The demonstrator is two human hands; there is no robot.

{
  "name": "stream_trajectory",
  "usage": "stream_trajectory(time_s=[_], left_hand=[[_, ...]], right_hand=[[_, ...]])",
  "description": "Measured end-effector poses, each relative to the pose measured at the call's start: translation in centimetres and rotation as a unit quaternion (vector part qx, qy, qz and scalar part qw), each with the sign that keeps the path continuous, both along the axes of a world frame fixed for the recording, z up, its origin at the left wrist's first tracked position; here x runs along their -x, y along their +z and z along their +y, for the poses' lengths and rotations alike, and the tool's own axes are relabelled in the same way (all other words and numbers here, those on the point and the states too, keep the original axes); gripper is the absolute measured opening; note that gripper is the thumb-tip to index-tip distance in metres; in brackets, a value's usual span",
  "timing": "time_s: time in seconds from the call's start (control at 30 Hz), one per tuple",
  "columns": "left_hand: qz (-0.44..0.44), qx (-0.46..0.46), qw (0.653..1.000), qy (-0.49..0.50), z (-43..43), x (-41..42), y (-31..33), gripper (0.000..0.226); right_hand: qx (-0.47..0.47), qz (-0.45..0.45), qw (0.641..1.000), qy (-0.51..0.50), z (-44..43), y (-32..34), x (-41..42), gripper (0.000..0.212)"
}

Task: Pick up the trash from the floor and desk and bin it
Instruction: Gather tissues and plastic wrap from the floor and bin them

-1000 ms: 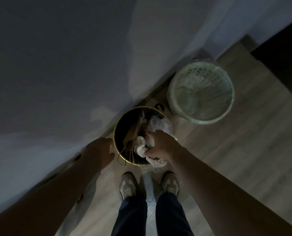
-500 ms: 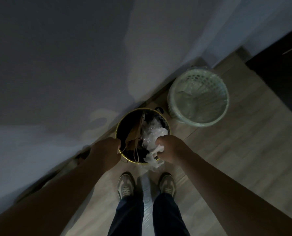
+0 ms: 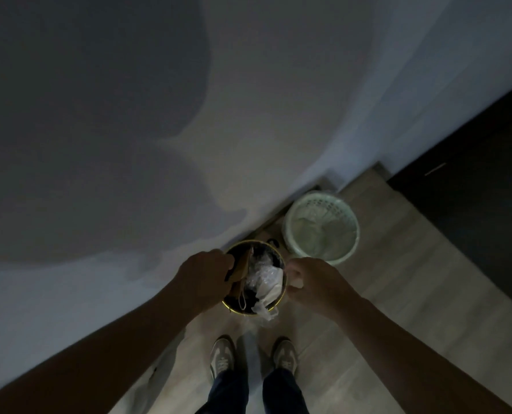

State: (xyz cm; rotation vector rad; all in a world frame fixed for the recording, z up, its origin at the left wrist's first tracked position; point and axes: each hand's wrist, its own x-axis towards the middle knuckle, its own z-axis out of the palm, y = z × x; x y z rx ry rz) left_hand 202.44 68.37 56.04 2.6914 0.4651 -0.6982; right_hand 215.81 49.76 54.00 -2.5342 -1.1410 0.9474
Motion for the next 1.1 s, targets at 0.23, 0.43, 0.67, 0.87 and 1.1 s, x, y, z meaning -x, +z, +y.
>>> stream_trajectory(time_s=[0.23, 0.43, 0.67, 0.87, 1.1], left_hand=[[0.042, 0.024, 0.999, -0.009, -2.4, 2.3, -3.0, 0.045], [0.102, 0.027, 0.994, -0.031, -4.3, 5.2, -12.4, 0.039], [0.123, 0.035, 0.992, -0.022, -4.6, 6.7, -23.0, 0.035], [0.126, 0.038, 0.991, -0.003, -4.1, 7.2, -28.1, 0.037], [0.144, 0.043, 0.989, 0.002, -3.8, 7.2, -29.3, 0.038]], right_hand=[[0.047, 0.029, 0.998, -0.031, -3.1, -2.5, 2.8, 0.036], [0.106, 0.073, 0.991, -0.029, -5.1, -12.6, 4.7, 0.034], [0.15, 0.103, 0.983, -0.025, -5.0, -25.8, 5.8, 0.04], [0.137, 0.127, 0.982, -0.001, -4.2, -31.6, 7.0, 0.045], [0.169, 0.152, 0.973, 0.03, -3.4, -33.4, 7.3, 0.046]])
